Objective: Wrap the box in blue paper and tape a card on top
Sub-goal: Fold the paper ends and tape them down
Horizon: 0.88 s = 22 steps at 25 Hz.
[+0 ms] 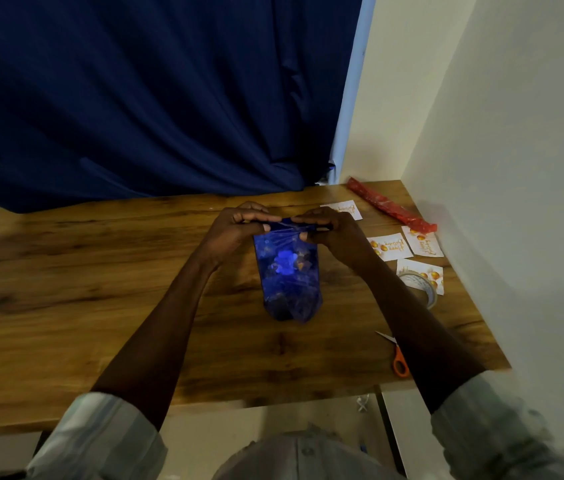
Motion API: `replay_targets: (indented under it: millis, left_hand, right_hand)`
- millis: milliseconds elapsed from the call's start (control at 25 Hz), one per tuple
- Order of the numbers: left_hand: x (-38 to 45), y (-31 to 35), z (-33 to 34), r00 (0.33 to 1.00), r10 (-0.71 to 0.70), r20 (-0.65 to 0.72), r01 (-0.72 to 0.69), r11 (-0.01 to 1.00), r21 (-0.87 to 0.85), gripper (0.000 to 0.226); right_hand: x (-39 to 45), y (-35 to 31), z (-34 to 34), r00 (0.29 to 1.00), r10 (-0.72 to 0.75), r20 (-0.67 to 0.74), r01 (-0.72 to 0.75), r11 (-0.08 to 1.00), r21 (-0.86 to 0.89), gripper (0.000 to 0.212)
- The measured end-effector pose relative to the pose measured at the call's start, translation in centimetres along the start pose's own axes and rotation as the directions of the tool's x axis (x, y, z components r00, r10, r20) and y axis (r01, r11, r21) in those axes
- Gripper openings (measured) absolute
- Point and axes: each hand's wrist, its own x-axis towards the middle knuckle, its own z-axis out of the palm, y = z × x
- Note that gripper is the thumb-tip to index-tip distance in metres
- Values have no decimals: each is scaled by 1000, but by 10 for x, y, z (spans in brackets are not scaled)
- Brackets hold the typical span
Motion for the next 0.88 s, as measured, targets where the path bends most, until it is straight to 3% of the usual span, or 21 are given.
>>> replay_targets:
  millis: [400,880]
  left_hand:
    - [-6,-16,5,988,122,-92,-124,992,-12,30]
    - [3,-17,7,971,147,-188,-162,985,-65,27]
  right_hand:
    - [-1,8,8,995,43,-87,-31,990,141,33]
    - [13,15,16,985,65,-158,-17,957,288,22]
